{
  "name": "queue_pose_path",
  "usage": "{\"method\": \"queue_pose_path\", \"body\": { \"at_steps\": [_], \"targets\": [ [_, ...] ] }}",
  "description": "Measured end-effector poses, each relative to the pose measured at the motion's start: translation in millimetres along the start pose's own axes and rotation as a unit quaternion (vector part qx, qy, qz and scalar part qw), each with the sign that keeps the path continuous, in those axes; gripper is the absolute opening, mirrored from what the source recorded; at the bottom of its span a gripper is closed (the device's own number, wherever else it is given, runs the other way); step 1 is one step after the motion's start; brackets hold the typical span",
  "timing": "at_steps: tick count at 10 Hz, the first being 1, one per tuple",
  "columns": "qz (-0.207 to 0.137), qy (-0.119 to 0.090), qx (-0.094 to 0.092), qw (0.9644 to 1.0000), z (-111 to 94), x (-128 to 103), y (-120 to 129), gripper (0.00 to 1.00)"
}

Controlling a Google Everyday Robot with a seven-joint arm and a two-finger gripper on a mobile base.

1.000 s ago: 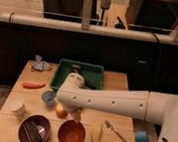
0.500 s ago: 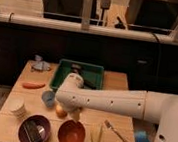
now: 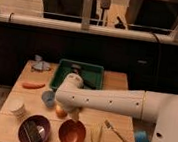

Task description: Place apple in paper cup

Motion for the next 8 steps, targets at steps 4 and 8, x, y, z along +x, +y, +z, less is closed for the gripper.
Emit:
{"method": "queue_pose_path", "body": {
  "at_steps": [4,8],
  "targets": [
    [0.009,0.022,-0.007,0.9997,-45.1,15.6,-8.8,0.80],
    [0.003,0.007,-0.004,1.0000,-29.2,26.3,-17.5,0.80]
  ]
}}
